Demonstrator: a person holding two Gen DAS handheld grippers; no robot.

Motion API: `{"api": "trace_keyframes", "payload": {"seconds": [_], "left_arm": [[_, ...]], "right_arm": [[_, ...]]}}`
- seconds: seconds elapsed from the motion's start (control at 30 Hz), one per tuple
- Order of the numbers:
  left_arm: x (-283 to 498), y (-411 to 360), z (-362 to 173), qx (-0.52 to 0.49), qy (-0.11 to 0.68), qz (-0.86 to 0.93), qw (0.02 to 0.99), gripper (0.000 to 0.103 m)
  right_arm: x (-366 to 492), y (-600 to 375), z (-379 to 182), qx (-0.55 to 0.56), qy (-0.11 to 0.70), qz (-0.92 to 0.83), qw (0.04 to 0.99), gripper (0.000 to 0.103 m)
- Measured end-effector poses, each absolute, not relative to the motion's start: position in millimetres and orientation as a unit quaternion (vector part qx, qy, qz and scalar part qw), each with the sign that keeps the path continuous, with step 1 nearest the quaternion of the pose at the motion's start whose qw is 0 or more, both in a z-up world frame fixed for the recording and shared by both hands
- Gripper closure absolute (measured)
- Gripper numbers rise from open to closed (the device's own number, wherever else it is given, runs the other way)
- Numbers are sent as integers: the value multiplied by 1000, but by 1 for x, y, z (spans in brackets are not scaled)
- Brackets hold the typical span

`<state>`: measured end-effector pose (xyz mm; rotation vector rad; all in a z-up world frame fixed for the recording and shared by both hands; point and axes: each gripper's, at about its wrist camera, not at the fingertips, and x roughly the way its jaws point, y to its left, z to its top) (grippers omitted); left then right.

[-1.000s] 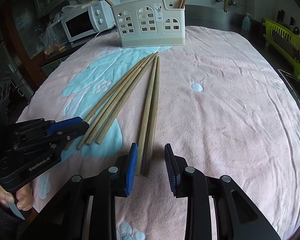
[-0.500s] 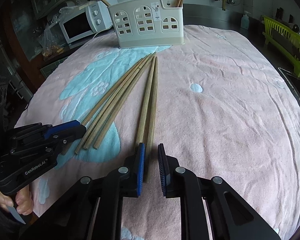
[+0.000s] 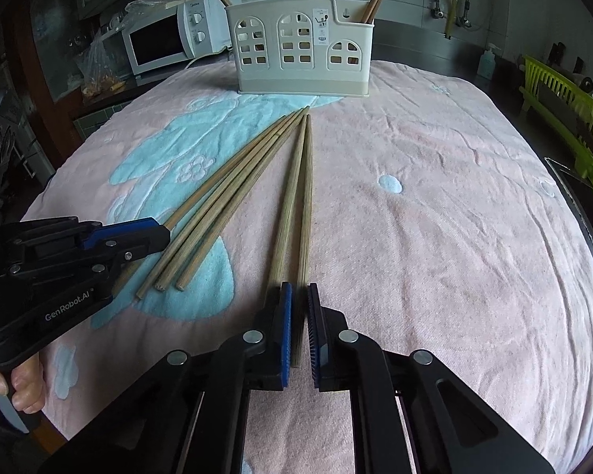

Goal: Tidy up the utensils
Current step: 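Close the right tool on one chopstick while the left tool grasps another, then lift both held chopsticks and carry them over the white holder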

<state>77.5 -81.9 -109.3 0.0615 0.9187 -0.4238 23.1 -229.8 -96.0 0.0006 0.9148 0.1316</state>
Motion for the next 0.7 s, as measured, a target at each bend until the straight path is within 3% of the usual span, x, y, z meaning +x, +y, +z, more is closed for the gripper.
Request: {"api": "trace_keyframes", "payload": {"seconds": [0.7], "left_arm": [[103,-56,-12,-22,329,-226,917,98]], "right_arm": [[46,-256,25,3,302,73,950,96]]}}
